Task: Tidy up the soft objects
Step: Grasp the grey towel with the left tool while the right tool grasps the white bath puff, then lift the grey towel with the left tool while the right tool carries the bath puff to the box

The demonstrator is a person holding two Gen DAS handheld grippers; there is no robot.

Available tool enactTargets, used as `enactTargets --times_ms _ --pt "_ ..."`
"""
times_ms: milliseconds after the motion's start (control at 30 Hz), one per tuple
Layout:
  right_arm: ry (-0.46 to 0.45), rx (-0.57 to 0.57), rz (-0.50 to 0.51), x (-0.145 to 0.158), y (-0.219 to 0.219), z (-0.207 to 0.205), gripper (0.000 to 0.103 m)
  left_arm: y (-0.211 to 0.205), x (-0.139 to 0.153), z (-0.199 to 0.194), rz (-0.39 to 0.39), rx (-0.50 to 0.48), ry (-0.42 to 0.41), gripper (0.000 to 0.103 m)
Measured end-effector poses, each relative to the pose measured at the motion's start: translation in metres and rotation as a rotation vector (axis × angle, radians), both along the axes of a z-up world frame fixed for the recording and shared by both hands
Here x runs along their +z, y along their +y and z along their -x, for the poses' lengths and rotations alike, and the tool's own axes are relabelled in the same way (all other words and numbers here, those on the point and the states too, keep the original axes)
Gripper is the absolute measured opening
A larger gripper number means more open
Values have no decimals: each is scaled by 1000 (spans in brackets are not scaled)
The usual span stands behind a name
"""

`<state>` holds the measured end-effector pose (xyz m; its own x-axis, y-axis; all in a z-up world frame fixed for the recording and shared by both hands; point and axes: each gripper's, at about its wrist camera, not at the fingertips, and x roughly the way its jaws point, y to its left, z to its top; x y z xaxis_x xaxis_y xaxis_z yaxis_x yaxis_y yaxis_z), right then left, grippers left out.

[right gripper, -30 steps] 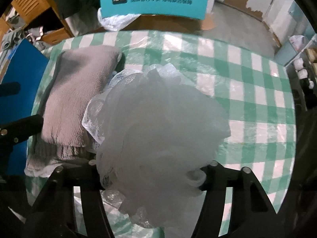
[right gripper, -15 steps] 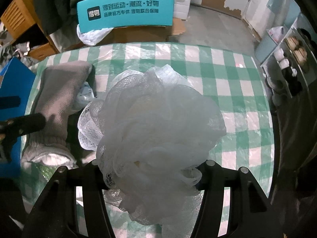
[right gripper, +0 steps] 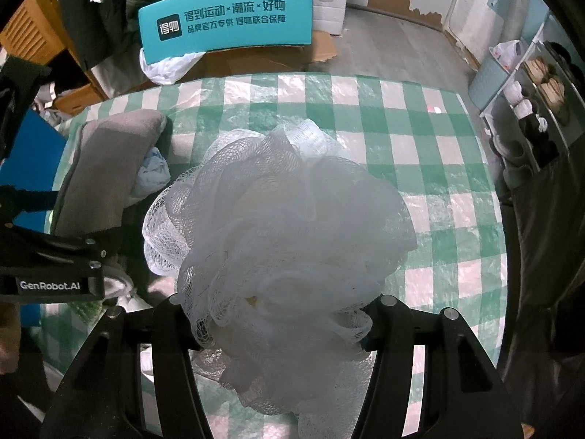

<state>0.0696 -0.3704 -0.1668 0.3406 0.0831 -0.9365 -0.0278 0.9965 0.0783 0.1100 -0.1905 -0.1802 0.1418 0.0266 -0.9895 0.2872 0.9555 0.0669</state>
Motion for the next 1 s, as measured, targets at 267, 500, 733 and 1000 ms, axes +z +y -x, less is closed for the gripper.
enactTargets --times_ms 267,500,733,1000 --pt "0 15 12 1 5 0 58 8 13 6 30 1 -35 67" --pt "-18 20 13 8 10 0 58 16 27 15 92 -8 -50 42" --pt "-42 32 25 20 16 1 57 24 56 21 183 -23 -95 37" --pt "-68 39 31 32 20 4 57 30 79 24 189 -55 -169 35"
